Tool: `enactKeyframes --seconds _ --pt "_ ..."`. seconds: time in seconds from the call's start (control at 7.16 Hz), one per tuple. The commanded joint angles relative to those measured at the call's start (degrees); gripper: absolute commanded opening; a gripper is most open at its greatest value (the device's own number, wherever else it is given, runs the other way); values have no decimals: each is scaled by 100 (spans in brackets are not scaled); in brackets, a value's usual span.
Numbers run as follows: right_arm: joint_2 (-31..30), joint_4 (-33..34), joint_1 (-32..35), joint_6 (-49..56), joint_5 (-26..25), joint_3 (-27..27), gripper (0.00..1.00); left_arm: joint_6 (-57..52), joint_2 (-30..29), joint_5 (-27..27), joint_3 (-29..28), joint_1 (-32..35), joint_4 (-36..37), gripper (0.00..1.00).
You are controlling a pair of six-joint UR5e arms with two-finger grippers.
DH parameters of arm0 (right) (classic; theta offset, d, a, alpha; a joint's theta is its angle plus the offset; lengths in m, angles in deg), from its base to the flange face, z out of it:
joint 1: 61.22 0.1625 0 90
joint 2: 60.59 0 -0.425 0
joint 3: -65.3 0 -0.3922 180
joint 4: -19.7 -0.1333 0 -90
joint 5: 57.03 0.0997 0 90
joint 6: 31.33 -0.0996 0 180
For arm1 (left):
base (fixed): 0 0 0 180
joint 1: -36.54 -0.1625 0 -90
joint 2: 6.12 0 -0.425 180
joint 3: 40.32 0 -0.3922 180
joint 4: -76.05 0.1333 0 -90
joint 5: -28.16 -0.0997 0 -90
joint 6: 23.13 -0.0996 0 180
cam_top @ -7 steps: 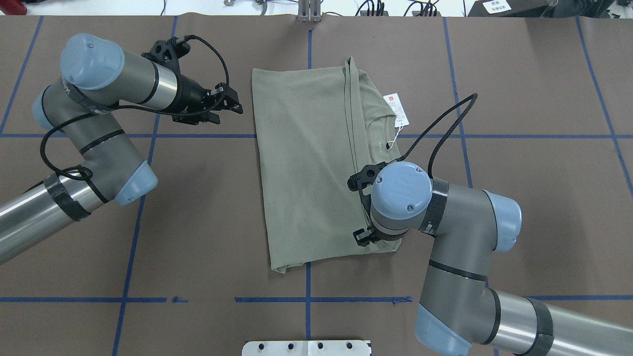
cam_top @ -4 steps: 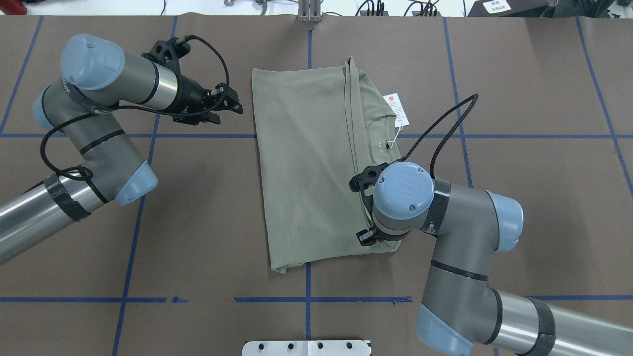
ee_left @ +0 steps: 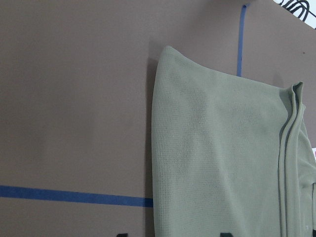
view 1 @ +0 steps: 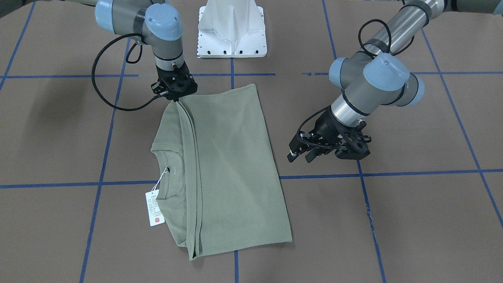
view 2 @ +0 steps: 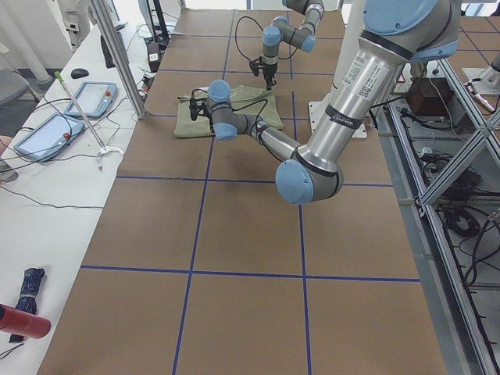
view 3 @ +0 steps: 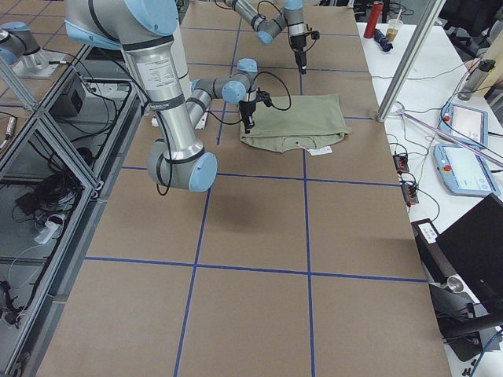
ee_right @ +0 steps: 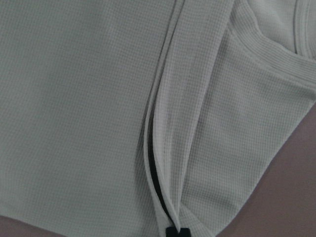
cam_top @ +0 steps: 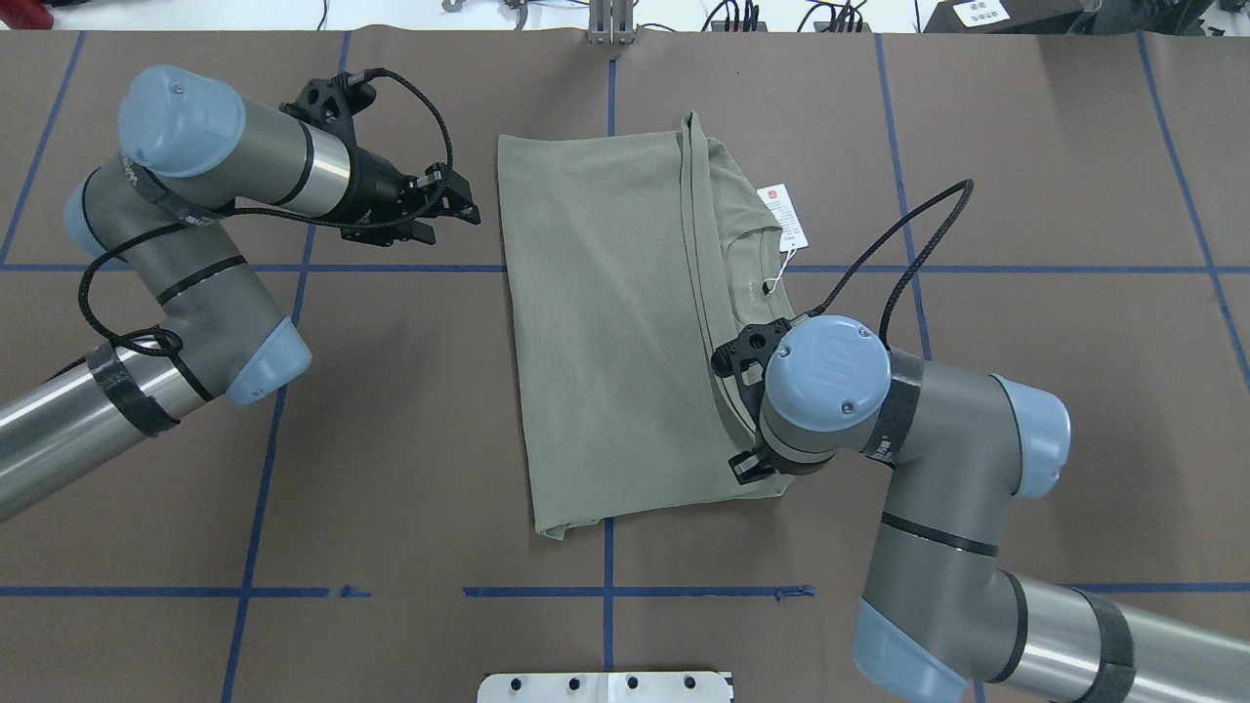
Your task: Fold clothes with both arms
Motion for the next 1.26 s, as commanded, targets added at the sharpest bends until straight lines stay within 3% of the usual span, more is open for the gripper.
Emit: enactKeyframes --seconds 0.0,0.28,0.42,0.7,0.84,0.98,1.12 --pt "-456 17 -77 -216 -4 245 0 9 -9 0 18 1 0 70" --pt "-448 17 -324 -1000 -22 166 0 53 -9 0 18 -7 0 69" --pt "-439 17 -316 -1010 -13 148 6 53 -9 0 18 -7 0 69" --pt "-395 9 -220 -1019 -13 183 67 53 0 0 18 -7 0 69" --pt "-386 -17 -106 -1359 -13 209 71 44 0 0 9 1 0 69" --pt "-369 -44 -70 -2371 -92 227 82 44 0 0 9 -7 0 70" --pt "-334 -44 -35 -3147 -136 227 78 53 0 0 9 -7 0 69"
